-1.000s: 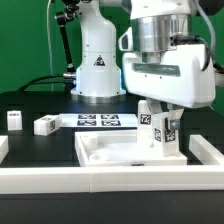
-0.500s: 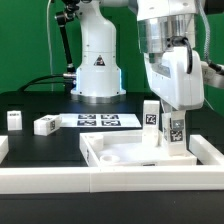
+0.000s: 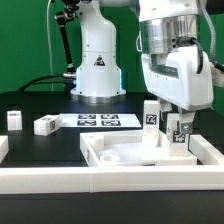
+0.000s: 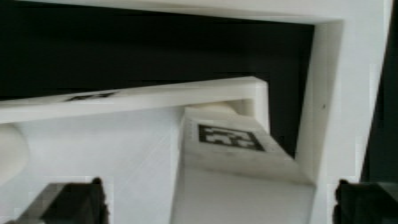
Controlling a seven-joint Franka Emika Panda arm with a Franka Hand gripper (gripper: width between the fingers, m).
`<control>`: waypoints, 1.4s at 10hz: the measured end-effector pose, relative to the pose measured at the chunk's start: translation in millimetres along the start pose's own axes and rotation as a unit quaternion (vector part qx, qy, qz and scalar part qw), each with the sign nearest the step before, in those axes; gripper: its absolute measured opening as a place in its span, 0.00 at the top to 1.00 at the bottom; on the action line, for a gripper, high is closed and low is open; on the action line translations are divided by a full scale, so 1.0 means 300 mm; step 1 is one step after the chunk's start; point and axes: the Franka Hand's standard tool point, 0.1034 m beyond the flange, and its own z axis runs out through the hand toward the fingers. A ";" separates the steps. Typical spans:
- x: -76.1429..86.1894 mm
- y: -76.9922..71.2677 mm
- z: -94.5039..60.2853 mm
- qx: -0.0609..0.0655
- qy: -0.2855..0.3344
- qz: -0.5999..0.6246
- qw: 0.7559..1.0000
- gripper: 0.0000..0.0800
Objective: Assemble square table
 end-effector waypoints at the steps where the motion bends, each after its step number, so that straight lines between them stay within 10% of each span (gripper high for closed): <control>1: -0.011 0.000 0.004 0.001 0.000 -0.078 0.997 0.19; 7: -0.022 -0.005 0.005 0.001 -0.002 -0.320 0.947 0.19; 14: -0.016 -0.009 -0.007 -0.026 0.010 -0.571 0.821 0.19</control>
Offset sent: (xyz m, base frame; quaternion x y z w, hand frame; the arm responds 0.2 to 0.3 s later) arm 0.0094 0.0110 0.0015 0.0179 -0.0213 -0.2527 0.9672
